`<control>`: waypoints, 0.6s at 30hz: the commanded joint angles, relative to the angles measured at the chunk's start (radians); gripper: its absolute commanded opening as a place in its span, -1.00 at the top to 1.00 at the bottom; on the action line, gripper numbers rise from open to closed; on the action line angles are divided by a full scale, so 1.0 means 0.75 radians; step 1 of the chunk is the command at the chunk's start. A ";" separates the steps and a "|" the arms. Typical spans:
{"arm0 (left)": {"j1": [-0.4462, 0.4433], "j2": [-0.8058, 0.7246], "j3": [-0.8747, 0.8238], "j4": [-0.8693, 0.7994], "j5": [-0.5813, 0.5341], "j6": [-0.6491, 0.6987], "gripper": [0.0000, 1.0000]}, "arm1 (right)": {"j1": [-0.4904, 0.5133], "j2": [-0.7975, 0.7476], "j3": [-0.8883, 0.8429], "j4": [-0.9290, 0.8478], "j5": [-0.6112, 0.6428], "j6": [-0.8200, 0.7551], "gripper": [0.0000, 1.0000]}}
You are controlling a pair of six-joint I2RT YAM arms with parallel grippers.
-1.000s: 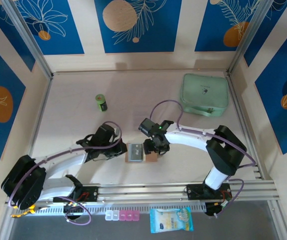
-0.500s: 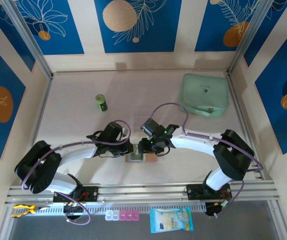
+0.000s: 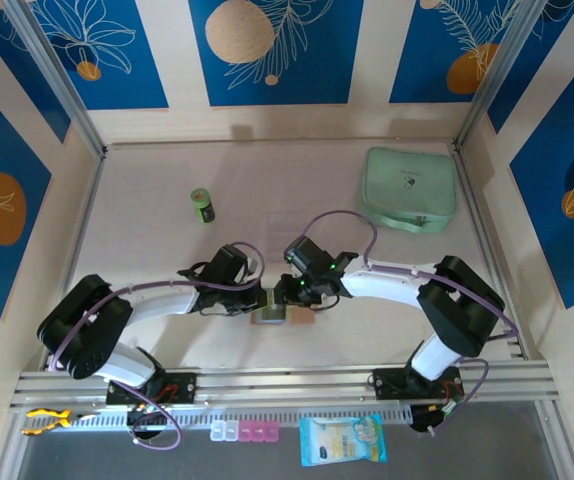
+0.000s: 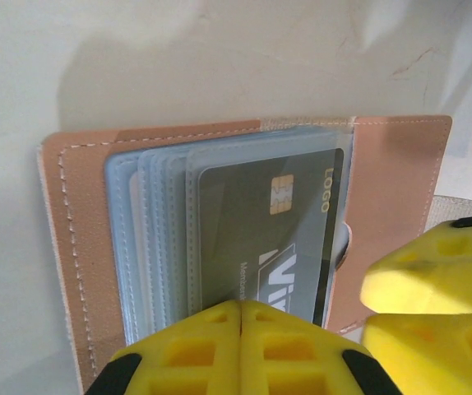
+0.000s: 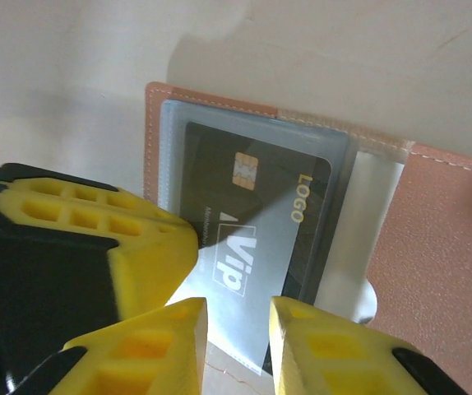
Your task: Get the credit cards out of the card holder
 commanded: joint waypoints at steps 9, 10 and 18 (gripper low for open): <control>-0.010 -0.008 -0.062 0.025 -0.014 -0.017 0.98 | -0.022 0.078 -0.011 0.022 -0.064 0.021 0.49; -0.010 -0.009 -0.065 0.029 -0.012 -0.020 0.98 | -0.021 0.080 -0.013 0.031 -0.071 0.024 0.50; -0.012 -0.017 -0.077 0.034 -0.012 -0.024 0.98 | -0.026 0.105 -0.018 0.060 -0.092 0.030 0.57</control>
